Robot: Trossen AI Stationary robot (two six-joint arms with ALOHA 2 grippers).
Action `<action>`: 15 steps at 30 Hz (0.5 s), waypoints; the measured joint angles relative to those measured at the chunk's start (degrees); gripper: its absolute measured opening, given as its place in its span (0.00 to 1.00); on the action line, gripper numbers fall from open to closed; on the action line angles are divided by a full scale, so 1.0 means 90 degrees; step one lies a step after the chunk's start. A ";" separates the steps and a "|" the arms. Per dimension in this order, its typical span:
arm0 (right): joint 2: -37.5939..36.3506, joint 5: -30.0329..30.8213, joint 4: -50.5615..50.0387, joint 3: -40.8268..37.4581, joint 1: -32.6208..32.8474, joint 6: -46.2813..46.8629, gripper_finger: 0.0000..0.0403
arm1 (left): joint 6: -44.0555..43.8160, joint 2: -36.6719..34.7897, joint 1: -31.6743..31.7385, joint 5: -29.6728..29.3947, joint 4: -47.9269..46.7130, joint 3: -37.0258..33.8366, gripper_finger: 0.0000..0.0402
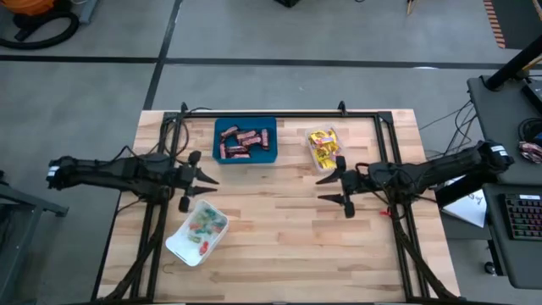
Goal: Sort candy
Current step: Return to Home Position
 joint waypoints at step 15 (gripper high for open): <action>-0.1541 0.0075 0.0665 -0.1634 0.0000 -0.0231 0.41 | -0.0219 -0.1279 -0.0002 0.0027 0.1923 -0.2036 0.19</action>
